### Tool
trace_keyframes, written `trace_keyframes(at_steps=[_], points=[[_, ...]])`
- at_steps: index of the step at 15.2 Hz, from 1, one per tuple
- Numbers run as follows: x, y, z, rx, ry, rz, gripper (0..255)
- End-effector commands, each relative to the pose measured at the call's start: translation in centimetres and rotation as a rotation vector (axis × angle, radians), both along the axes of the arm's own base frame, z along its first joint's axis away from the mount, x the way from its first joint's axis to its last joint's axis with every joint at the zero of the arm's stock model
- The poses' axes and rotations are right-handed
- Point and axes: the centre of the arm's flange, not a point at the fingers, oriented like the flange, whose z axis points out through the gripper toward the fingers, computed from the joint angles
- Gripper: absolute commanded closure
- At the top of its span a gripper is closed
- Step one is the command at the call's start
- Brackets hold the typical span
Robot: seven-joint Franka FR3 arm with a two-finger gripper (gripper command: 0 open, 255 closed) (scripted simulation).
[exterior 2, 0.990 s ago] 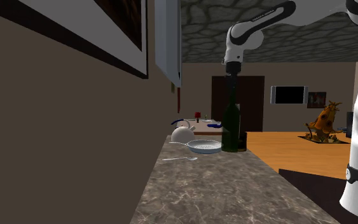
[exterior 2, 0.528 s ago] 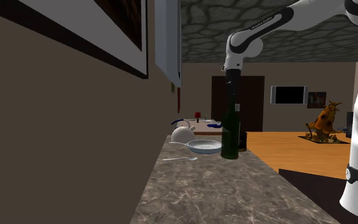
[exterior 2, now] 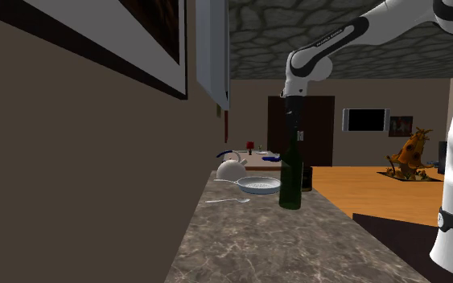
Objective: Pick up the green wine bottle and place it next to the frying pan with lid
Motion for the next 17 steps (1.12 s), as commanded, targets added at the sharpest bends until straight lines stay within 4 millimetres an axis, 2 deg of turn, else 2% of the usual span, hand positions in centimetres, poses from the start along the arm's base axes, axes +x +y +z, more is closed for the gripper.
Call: trace_keyframes(at_steps=[1, 5, 6, 11, 15, 17], points=[[0.0, 0.0, -0.1, 0.000, -0.001, 0.000, 255], [0.0, 0.0, -0.1, 0.000, -0.001, 0.000, 255], [0.0, 0.0, -0.1, 0.000, -0.001, 0.000, 0], [0.0, 0.0, -0.1, 0.000, -0.001, 0.000, 0], [-0.2, -0.3, 4.9, 0.000, -0.001, 0.000, 0], [-0.2, -0.3, 4.9, 0.000, -0.001, 0.000, 0]])
